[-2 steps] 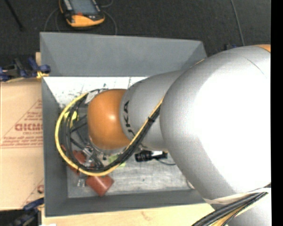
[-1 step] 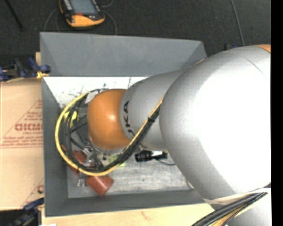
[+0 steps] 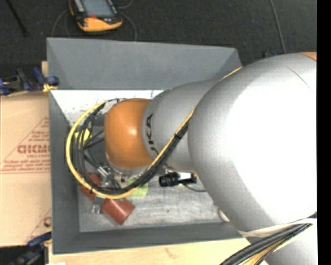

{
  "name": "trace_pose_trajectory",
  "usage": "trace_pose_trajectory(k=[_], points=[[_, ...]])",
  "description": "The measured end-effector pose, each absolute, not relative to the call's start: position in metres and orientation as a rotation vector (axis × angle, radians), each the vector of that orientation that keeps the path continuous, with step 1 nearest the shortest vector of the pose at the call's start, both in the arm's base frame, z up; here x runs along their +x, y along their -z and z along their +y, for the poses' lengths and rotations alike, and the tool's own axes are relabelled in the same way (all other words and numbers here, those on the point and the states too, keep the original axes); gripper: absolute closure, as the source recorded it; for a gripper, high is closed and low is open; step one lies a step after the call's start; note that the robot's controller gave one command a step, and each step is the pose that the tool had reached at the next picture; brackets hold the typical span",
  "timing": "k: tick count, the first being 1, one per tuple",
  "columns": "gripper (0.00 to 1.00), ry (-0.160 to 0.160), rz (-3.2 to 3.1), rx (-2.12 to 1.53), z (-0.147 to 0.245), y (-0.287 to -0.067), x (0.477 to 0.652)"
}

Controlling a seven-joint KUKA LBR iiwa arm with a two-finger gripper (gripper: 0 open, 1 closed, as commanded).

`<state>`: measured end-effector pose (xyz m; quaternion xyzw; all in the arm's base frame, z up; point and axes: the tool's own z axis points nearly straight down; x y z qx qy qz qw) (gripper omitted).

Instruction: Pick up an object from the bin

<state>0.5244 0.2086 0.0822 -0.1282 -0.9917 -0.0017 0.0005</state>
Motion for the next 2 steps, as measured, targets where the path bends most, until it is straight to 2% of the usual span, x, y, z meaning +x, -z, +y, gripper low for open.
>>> trace_pose_trajectory(k=[1,2], points=[[1.00,0.017,-3.106,-0.479,0.197,-0.082,0.533],[1.00,0.006,-3.104,-0.500,0.183,-0.088,0.533]])
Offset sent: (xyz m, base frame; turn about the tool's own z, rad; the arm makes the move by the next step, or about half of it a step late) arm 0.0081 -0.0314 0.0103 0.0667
